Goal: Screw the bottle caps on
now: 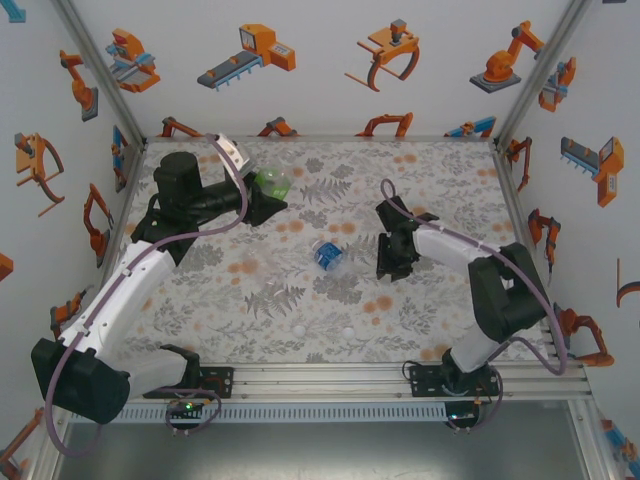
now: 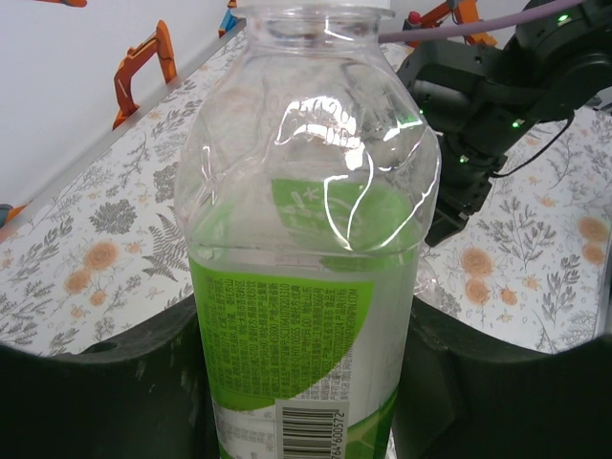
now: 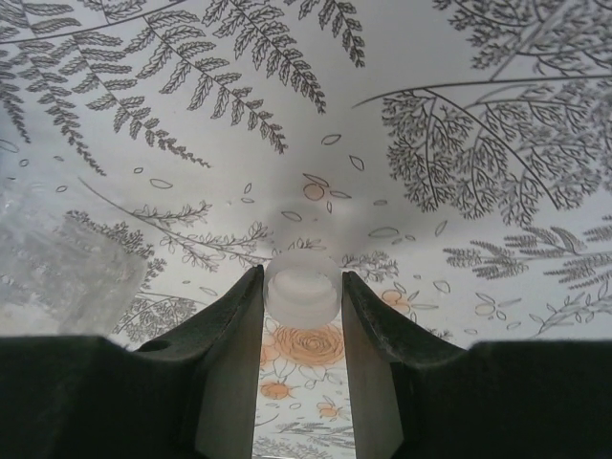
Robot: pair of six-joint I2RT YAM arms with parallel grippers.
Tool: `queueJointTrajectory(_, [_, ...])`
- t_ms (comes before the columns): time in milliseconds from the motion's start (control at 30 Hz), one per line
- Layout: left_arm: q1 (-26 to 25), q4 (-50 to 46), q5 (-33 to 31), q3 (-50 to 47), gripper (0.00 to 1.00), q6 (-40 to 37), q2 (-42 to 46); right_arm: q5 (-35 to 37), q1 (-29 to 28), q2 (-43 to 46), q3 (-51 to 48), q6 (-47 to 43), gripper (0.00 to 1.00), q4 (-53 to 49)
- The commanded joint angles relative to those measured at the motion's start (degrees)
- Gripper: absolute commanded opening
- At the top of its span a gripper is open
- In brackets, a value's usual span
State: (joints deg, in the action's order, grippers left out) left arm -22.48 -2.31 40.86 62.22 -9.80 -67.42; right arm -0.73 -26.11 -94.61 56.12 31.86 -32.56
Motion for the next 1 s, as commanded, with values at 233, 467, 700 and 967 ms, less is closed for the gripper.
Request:
queueJointTrajectory(233, [-0.37,-0.5,0.0,-0.16,0.02,-1.02,0.82,0.19,0.33,0.73,2.54,-1.97,0.46,-3.22])
queueJointTrajectory(467, [-0.37,-0.42,-0.05,-0.17,0.02,-0.94,0.84,-1.97,0.35,3.73,2.39,-1.1,0.46,-4.36])
queueJointTrajectory(700, [-0.31,-0.29,0.09,-0.16,0.02,-0.83,0.7,-3.14,0.26,2.78,1.18,-0.57,0.46,-3.59])
queueJointTrajectory(967, [-0.32,-0.27,0.05,-0.18,0.02,-0.74,0.55,-3.05,0.22,1.59,1.32,-0.69,0.45,-3.15])
